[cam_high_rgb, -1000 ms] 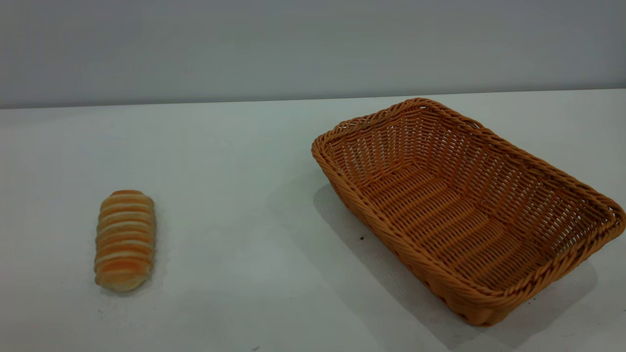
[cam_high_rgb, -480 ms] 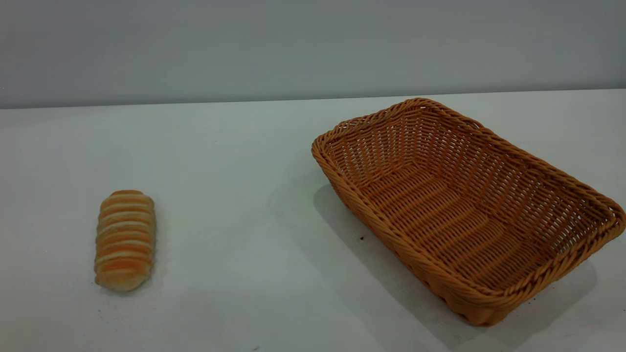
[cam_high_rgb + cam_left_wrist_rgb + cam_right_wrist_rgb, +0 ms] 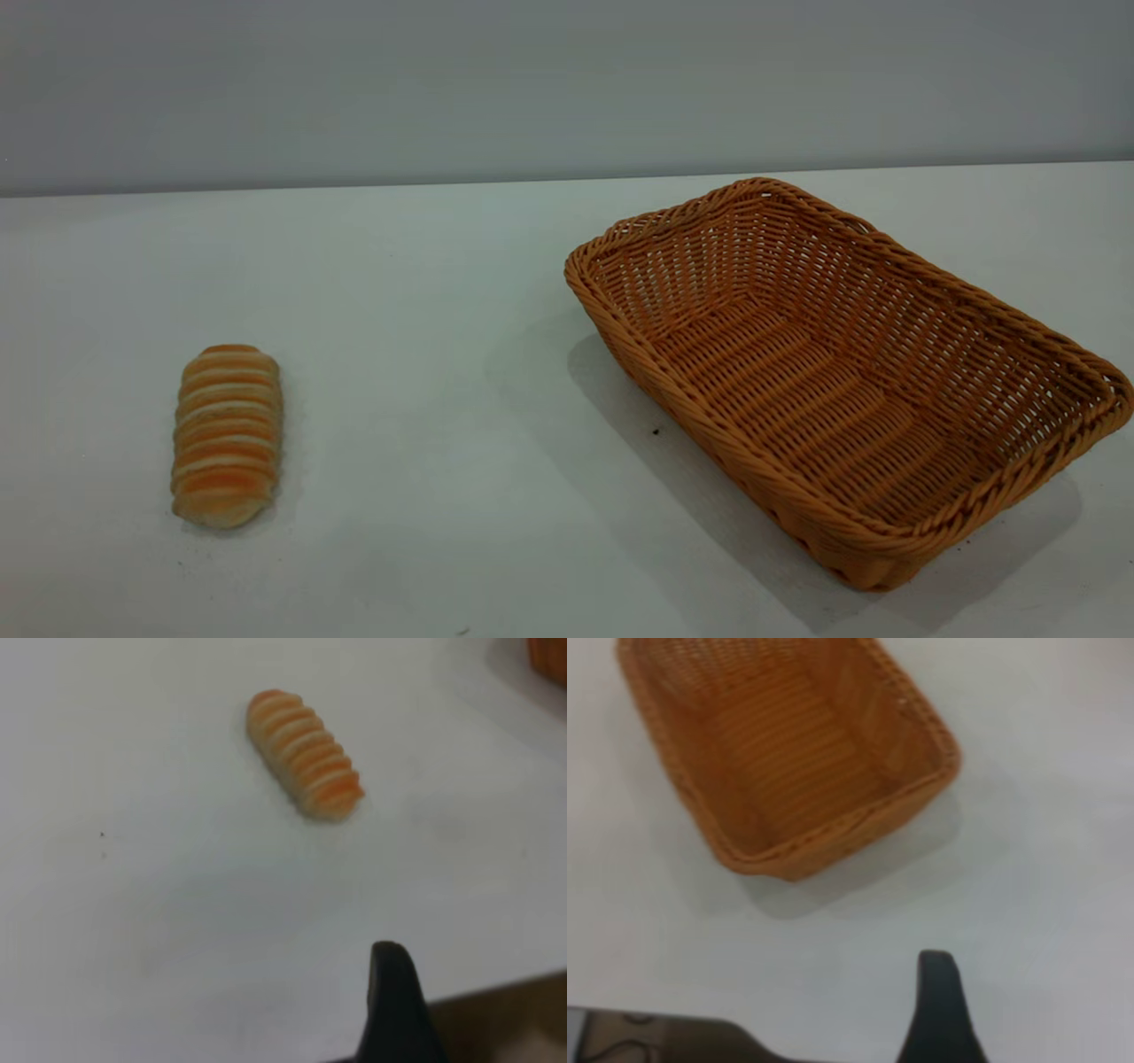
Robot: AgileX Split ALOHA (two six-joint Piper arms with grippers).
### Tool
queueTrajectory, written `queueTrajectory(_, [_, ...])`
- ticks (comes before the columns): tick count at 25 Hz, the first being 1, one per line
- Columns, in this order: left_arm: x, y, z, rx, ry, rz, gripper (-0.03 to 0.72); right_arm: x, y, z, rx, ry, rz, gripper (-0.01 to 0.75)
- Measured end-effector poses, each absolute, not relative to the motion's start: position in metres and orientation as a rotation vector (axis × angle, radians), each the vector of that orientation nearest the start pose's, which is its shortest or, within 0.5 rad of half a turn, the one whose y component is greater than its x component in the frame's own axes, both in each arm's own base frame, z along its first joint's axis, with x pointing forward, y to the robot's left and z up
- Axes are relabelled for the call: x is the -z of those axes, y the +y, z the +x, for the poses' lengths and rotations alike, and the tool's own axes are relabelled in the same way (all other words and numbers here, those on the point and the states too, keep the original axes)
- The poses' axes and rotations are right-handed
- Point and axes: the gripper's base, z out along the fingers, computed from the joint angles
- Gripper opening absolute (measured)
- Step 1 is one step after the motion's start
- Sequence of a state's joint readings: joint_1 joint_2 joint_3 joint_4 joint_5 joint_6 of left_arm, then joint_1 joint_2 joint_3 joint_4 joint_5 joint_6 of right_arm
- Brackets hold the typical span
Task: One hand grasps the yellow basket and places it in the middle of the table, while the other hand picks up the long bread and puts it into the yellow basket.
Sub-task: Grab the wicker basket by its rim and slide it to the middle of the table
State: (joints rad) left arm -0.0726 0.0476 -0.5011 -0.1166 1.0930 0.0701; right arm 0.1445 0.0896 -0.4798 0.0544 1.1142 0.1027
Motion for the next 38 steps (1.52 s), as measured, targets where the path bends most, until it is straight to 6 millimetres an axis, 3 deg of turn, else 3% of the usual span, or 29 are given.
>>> queueTrajectory(4, [-0.287,-0.011,0.028,0.200,2.100,0.031,0.525,-0.271,0.008,0.012,-0.296,2.185,-0.039,0.544])
queueTrajectory(9, [-0.286,-0.014,0.084,0.210,2.193,-0.020,0.525,-0.282,0.015,0.040,-0.344,2.129,-0.073,0.544])
queueTrajectory(13, [-0.273,-0.019,0.129,0.262,2.301,-0.077,0.525,-0.278,0.026,0.080,-0.319,2.220,-0.067,0.544])
queueTrajectory(20, [-0.257,-0.023,0.185,0.236,2.398,-0.075,0.523,-0.236,0.046,0.153,-0.328,2.467,0.134,0.544])
queueTrajectory(29, [-0.259,-0.025,0.198,0.278,2.381,-0.109,0.523,-0.185,0.066,0.216,-0.332,2.636,0.324,0.544])
queueTrajectory(33, [-0.259,-0.028,0.197,0.310,2.383,-0.079,0.523,-0.171,0.071,0.233,-0.327,2.682,0.416,0.544])
queueTrajectory(38, [-0.260,-0.031,0.197,0.344,2.385,-0.045,0.523,-0.158,0.073,0.240,-0.334,2.707,0.555,0.544])
